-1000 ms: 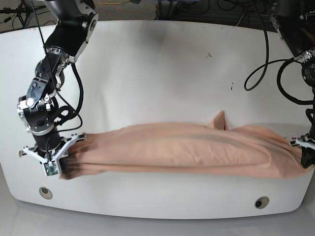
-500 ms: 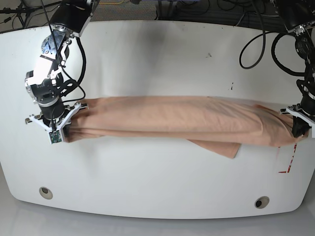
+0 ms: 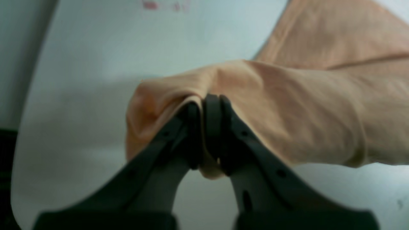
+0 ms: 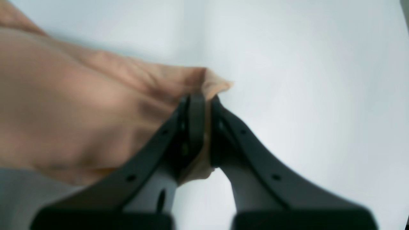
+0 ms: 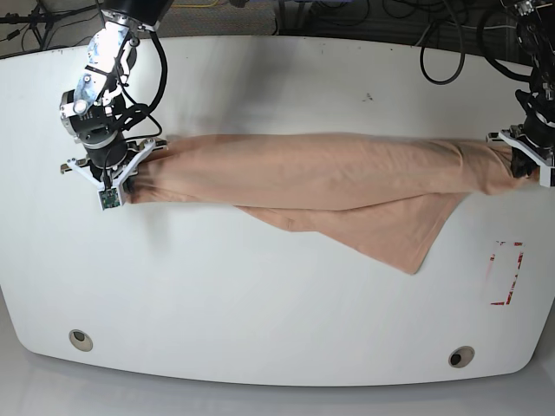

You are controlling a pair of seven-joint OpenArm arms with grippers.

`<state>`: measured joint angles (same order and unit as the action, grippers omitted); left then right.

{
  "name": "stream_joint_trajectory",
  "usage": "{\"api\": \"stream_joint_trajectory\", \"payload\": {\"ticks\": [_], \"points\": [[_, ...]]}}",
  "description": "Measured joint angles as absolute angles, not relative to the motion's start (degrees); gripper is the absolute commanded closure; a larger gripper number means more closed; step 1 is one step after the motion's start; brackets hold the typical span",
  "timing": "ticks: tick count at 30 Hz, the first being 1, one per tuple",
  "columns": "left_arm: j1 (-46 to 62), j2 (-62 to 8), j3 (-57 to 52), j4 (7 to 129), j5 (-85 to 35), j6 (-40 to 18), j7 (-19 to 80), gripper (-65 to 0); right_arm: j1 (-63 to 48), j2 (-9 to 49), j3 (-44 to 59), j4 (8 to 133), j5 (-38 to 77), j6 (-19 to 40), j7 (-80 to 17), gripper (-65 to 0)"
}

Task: Fold the T-shirt properly
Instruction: 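Hold the shirt with the right gripper and lower the left gripper toward the table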

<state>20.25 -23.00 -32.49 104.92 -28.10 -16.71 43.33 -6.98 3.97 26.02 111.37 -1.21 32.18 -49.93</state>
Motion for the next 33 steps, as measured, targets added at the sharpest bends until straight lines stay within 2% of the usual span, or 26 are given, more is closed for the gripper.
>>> {"api": "stream_joint_trajectory", "payload": {"ticks": [14, 17, 20, 21, 22, 24, 26, 28, 33], "points": [[25.9, -22.9, -33.8, 104.8, -27.9, -16.6, 43.1, -0.1, -11.4, 2.4, 26.3, 111.4, -1.2, 32.2, -50.0, -2.1], [25.9, -23.0, -33.8, 104.8, -27.9, -16.6, 43.1, -9.6, -11.3, 2.4, 26.3, 111.4, -1.3, 32.2, -49.9, -2.1], [25.9, -23.1, -33.7, 104.8, -27.9, -16.6, 43.1, -23.5, -11.2, 2.4, 26.3, 111.4, -1.3, 32.2, -49.7, -2.1], [25.9, -23.1, -33.7, 104.8, -27.9, -16.6, 43.1, -34.4, -11.2, 2.4, 26.3, 111.4, -1.3, 32.2, -49.7, -2.1], [26.0, -23.2, -33.7, 104.8, -27.8, -16.6, 43.3, -37.8, -11.2, 2.4, 26.3, 111.4, -1.3, 32.2, -49.7, -2.1], [26.3, -23.3, -33.7, 104.8, -27.7, -16.6, 44.2, -51.4, -11.2, 2.4, 26.2, 111.4, -1.3, 32.2, -49.8, -2.1], [26.4, -23.3, -33.7, 104.8, -27.9, -16.6, 46.4, -57.9, -11.2, 2.4, 26.2, 111.4, -1.3, 32.1, -49.7, -2.1], [26.4, -23.2, -33.7, 104.9, -27.9, -16.6, 49.0, -59.2, -11.0, 2.3, 26.2, 111.4, -1.3, 32.1, -49.8, -2.1], [25.4, -22.9, -33.7, 105.1, -27.9, -16.6, 51.7, -57.1, -10.5, 1.4, 26.2, 111.4, -1.4, 31.9, -49.8, -2.1]]}}
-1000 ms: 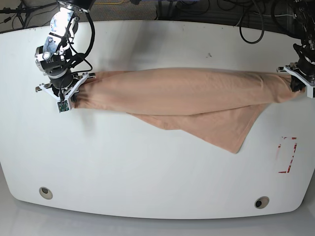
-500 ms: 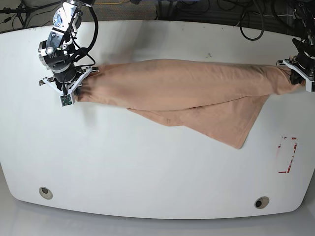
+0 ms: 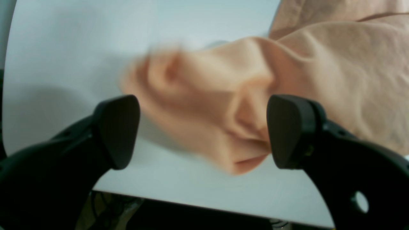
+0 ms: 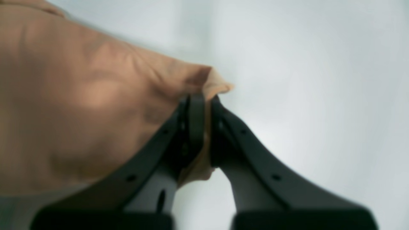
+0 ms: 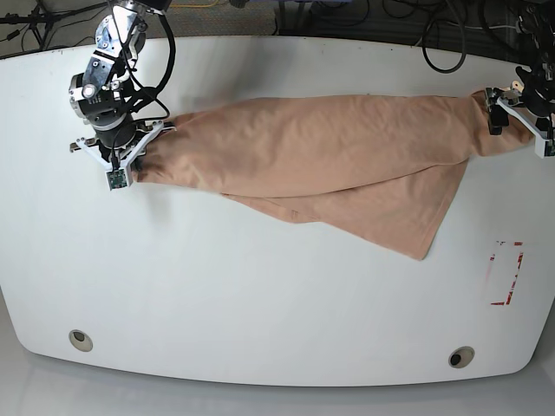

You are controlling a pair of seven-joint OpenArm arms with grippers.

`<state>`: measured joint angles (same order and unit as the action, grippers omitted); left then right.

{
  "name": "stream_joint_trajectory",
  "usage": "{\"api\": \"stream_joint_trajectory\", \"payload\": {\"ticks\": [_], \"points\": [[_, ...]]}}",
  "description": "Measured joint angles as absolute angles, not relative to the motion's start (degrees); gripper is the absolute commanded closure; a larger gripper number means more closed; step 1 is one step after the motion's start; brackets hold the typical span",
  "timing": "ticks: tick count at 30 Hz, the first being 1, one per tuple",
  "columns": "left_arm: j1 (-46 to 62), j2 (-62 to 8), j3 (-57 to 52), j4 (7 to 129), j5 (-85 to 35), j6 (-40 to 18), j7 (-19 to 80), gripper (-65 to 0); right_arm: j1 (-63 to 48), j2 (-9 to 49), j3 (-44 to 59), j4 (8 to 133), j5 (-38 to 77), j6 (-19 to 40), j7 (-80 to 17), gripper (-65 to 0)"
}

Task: Fold the T-shirt properly
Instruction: 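Hold the shirt with the right gripper and lower the left gripper toward the table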

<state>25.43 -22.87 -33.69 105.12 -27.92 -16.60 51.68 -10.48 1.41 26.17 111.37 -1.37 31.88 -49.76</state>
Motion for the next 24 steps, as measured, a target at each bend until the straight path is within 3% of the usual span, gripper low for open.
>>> {"api": "stream_joint_trajectory", "payload": {"ticks": [7, 15, 24], "points": [[23.7, -21.5, -33.7, 108.0, -33.2, -23.3, 51.8, -56.7, -10.0, 0.6, 25.8, 111.4, -1.3, 31.9, -49.7, -2.1], [14.4, -21.4, -33.0, 106.2, -32.2, -22.5, 52.6, -56.7, -10.0, 0.8, 25.9, 111.4, -1.3, 31.9, -49.8, -2.1], [-1.7, -20.4, -25.1, 90.8, -25.0, -22.4, 52.5, -56.7, -9.6, 0.7, 26.0, 111.4, -1.3, 31.9, -50.0, -2.1]]}}
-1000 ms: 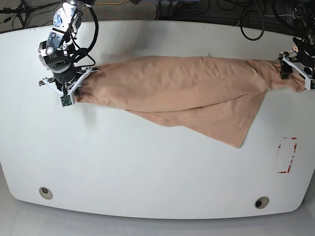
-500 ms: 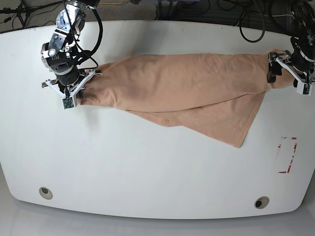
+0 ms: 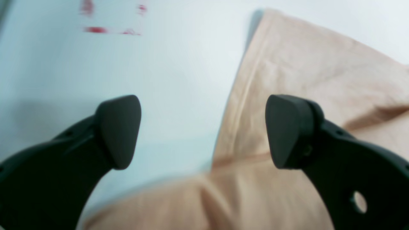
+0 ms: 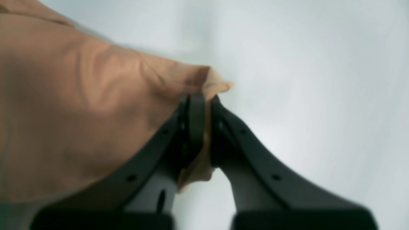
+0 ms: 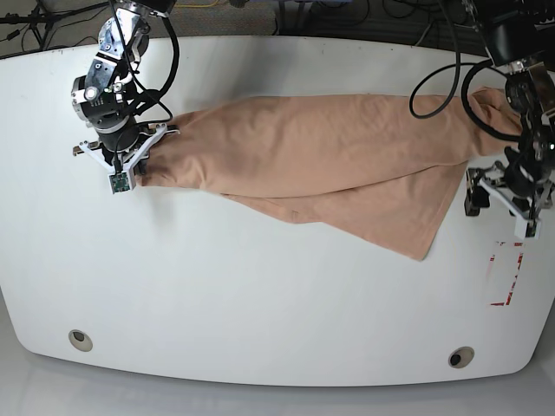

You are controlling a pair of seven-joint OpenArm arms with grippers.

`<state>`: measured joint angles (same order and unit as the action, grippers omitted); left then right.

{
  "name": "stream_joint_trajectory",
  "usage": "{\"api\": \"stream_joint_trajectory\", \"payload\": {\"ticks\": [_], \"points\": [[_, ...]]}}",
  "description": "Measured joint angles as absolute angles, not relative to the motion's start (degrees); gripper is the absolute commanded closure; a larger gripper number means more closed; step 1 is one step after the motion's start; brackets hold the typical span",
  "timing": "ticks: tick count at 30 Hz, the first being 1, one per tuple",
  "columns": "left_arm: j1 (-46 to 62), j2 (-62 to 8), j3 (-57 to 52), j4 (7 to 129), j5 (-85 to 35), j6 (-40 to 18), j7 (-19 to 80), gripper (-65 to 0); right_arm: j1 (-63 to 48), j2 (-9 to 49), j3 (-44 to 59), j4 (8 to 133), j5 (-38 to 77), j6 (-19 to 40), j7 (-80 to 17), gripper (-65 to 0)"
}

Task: Fold the T-shirt properly
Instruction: 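Hold the shirt with the right gripper and lower the left gripper toward the table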

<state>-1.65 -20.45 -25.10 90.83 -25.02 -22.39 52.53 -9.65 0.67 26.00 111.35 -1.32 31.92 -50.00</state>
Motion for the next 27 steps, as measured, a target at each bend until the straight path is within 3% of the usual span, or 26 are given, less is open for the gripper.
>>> {"api": "stream_joint_trajectory", "payload": {"ticks": [8, 27], "points": [[-12.3, -21.1, -19.2, 76.4, -23.4, -21.9, 48.6, -56.7, -9.6, 0.6, 25.9, 111.3, -1.3, 31.9, -49.8, -2.1], [-18.9, -16.9, -10.0, 57.4, -23.4, -22.0, 38.7, -56.7, -9.6, 0.7, 25.9, 111.3, -1.3, 32.0, -50.0, -2.1]]}}
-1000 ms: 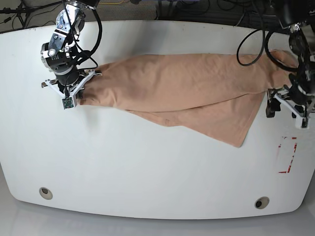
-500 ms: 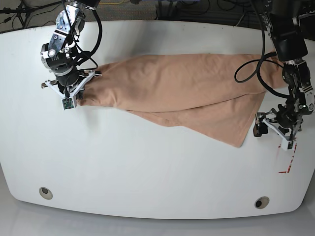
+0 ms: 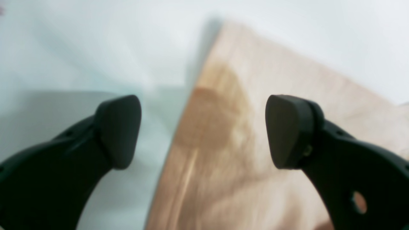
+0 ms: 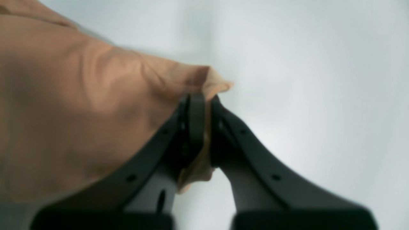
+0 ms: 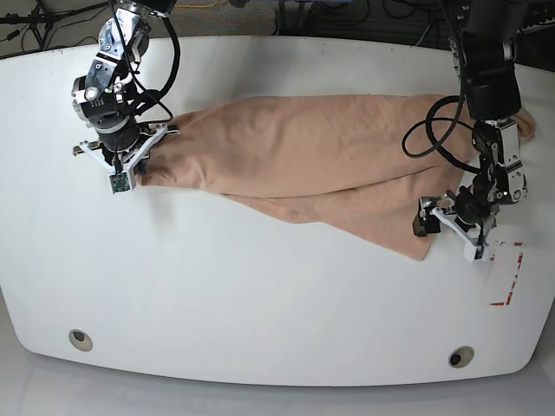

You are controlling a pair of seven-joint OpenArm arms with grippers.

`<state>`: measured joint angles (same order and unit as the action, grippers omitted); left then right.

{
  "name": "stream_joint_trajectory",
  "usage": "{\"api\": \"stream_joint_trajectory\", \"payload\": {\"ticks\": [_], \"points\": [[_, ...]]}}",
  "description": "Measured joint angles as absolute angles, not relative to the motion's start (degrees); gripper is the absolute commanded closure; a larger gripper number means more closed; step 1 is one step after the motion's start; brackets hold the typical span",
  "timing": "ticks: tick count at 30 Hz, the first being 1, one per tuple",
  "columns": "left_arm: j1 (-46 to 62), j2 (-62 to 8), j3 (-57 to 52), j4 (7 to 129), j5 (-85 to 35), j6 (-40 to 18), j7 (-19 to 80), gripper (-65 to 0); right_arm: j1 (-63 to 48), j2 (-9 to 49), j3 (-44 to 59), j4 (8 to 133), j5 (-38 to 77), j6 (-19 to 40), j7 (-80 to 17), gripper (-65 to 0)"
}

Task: Fold the T-shirt properly
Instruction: 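Hold the shirt with the right gripper and lower the left gripper toward the table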

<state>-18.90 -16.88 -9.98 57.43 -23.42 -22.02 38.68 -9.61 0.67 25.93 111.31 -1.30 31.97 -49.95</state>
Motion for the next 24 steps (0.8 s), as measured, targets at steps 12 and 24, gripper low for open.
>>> {"api": "stream_joint_trajectory", "payload": {"ticks": [12, 24], "points": [[-22.0, -15.1, -8.1, 52.4, -24.1, -22.2, 35.9, -56.5, -9.6, 0.7, 26.0, 111.3, -1.3, 32.0, -49.8, -2.1], [-22.4, -14.2, -3.9, 52.3, -24.5, -22.4, 35.1, -36.0, -9.6, 0.6, 26.2, 111.3, -1.3, 32.0, -49.8, -2.1]]}}
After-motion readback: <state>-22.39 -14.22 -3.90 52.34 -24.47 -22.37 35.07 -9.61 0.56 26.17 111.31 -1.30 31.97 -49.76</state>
